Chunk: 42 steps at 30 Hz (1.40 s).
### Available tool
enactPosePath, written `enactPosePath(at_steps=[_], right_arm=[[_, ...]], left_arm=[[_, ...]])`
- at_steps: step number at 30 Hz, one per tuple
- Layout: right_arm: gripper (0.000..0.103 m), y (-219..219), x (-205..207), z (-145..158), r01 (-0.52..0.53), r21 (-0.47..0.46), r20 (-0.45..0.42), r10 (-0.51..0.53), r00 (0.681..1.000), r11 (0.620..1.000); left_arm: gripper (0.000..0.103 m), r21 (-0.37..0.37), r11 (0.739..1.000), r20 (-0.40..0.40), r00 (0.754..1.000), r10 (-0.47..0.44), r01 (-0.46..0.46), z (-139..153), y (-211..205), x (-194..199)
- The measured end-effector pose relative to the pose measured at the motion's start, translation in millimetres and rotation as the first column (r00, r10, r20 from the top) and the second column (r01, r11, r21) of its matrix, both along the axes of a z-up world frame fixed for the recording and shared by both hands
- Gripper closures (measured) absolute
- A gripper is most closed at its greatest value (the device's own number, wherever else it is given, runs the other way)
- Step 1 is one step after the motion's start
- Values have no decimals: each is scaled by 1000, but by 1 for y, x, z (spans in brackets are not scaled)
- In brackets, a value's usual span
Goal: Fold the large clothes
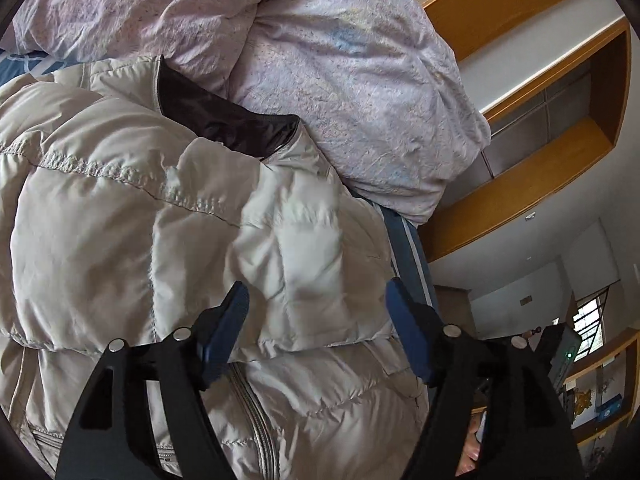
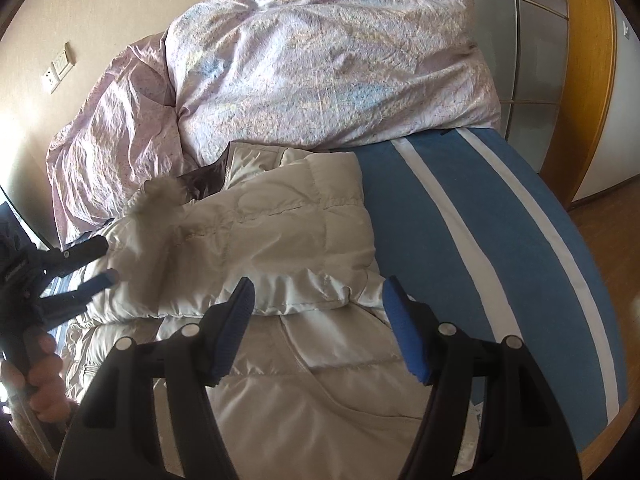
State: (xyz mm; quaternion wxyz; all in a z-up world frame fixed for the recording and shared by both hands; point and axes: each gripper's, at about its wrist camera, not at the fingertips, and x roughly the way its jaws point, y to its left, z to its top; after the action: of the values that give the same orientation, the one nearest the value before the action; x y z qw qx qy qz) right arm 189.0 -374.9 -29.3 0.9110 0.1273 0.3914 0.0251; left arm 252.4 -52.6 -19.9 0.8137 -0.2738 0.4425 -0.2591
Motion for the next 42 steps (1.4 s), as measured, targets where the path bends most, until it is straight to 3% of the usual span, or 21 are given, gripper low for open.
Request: enactPosePath(at_steps=[3,5,10,12,14,16,19,24,27,29,31,33,35,39,42], right_arm=[[36,6,5,6,-27,29,0,27,1000,999],[36,11,10,11,-60,79,-2,60,998,995],[38,41,30,14,-170,202,-21,178,984,964],[41,58,42,9,-202,228,-45,217,975,952],[45,72,56,3,-220,265,-75,248,966,939],[48,80,66,-5,-215,295,-104,255,961,931],[50,90,79,-15,-200,323,-142,257,956,925],[52,98,90,-32,-171,313,-189,238,953,934],[67,101,94,-37,-182,344,-195,260,946,921],[86,107,92,-31,-199,324,-162,261,952,925],[90,113,89,-19,-218,291,-102,257,961,931],[91,115,81,-5,-232,260,-32,248,968,937],[91,116,79,-2,-219,218,-21,229,973,951],[91,111,89,-32,-140,184,-160,170,972,973],[90,107,95,-49,-106,196,-195,145,970,975]], left_arm=[[19,-34,999,7,999,-39,39,7,6,-8],[15,-30,999,52,998,-41,43,18,20,-20],[10,104,994,169,985,28,-46,38,71,-52],[10,215,970,222,973,66,-115,41,91,-66],[10,325,925,276,955,105,-195,37,114,-83],[10,391,888,283,949,135,-243,30,137,-95],[10,434,857,257,950,178,-278,15,174,-110],[10,456,824,213,940,267,-337,-3,220,-121],[10,438,826,187,935,301,-354,-9,236,-122],[10,429,829,173,934,314,-358,-11,241,-119],[10,423,833,168,934,316,-358,-12,241,-119],[10,423,835,171,936,309,-353,-13,240,-119],[10,431,833,173,938,301,-347,-14,239,-119],[10,438,832,166,940,298,-341,-18,238,-117],[10,443,829,160,940,302,-342,-20,241,-116]])
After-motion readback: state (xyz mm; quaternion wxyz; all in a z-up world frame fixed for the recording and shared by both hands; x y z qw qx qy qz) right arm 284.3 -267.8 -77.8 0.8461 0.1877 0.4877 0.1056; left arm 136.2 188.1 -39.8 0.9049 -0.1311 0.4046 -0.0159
